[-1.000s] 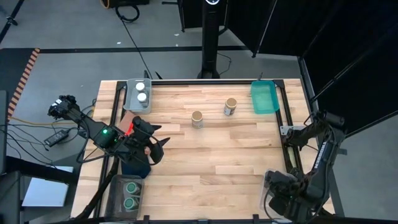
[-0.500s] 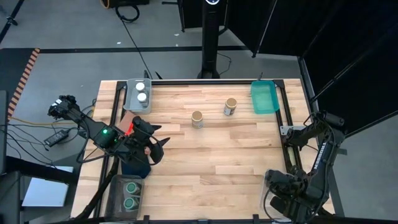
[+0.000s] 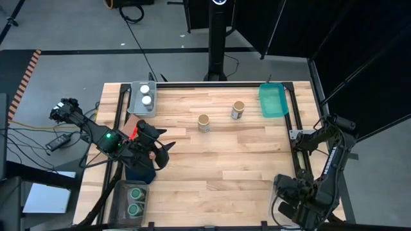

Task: Sort spices by type
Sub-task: Put the black spice can into the transparent bin

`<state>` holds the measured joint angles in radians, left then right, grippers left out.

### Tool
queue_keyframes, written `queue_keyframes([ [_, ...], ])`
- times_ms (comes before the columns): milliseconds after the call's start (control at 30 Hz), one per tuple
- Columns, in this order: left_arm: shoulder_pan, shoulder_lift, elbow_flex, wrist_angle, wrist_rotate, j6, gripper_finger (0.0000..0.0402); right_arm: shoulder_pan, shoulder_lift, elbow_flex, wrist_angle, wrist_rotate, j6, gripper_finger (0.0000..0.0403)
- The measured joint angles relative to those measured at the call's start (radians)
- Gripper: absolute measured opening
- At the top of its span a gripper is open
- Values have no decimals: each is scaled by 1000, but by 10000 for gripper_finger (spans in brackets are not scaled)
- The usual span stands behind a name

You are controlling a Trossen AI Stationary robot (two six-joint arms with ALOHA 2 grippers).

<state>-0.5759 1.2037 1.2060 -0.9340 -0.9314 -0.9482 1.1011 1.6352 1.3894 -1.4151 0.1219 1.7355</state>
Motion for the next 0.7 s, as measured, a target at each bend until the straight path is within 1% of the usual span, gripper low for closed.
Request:
queue_keyframes([
  [200, 0, 0, 0, 0, 0, 0, 302, 0, 0, 0, -2, 0, -11, 172],
  [300, 0, 0, 0, 0, 0, 0, 302, 0, 0, 0, -3, 0, -11, 182],
  [700, 0, 0, 0, -3, 0, 0, 302, 0, -1, 0, -3, 7, -38, 185],
])
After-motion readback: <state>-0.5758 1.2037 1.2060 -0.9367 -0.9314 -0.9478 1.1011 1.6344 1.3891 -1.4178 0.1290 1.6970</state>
